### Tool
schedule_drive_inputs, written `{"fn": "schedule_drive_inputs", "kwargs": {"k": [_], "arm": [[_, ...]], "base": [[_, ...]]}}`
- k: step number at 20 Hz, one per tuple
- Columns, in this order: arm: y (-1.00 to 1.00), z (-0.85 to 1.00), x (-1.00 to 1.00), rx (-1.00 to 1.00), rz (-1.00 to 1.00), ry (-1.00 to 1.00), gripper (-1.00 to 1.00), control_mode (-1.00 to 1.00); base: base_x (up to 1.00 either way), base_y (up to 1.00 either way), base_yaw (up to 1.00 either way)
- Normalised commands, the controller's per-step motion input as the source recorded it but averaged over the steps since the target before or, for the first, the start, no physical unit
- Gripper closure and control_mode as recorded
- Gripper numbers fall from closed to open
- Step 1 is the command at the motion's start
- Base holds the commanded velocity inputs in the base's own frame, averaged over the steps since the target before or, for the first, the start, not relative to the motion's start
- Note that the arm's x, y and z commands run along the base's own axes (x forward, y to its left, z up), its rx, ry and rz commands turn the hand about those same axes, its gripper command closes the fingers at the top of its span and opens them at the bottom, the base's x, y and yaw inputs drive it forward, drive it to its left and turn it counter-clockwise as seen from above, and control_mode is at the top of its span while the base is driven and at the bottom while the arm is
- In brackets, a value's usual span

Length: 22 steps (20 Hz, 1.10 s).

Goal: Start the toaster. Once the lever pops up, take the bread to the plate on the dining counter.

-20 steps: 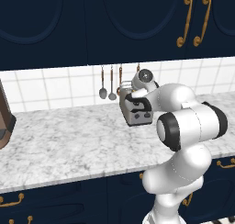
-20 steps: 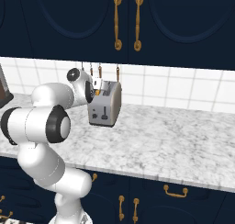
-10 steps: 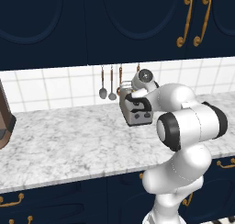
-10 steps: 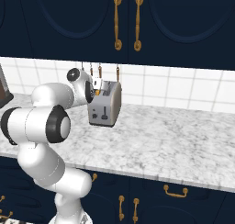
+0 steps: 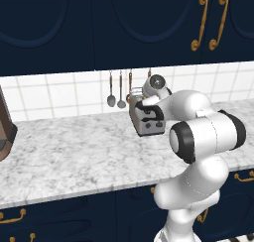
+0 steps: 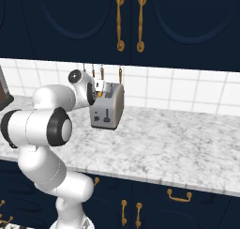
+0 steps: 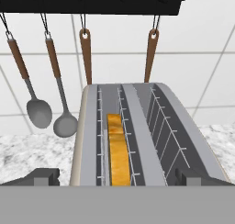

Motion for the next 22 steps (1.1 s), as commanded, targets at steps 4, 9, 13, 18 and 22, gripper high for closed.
{"fn": "schedule_drive_inputs", "kwargs": {"k": [4, 9, 13, 18, 22], "arm": [[0.00, 0.00, 0.00, 0.00, 0.00, 0.00, -1.00, -1.00], [0.00, 0.00, 0.00, 0.00, 0.00, 0.00, -1.00, -1.00], [0.00, 0.00, 0.00, 0.00, 0.00, 0.00, -1.00, -1.00], [0.00, 0.00, 0.00, 0.00, 0.00, 0.00, -1.00, -1.00], [0.00, 0.00, 0.00, 0.00, 0.00, 0.00, -1.00, -1.00]], "base": [[0.00, 0.00, 0.00], [0.00, 0.00, 0.00], [0.00, 0.00, 0.00], [0.00, 0.00, 0.00], [0.00, 0.00, 0.00]]}}
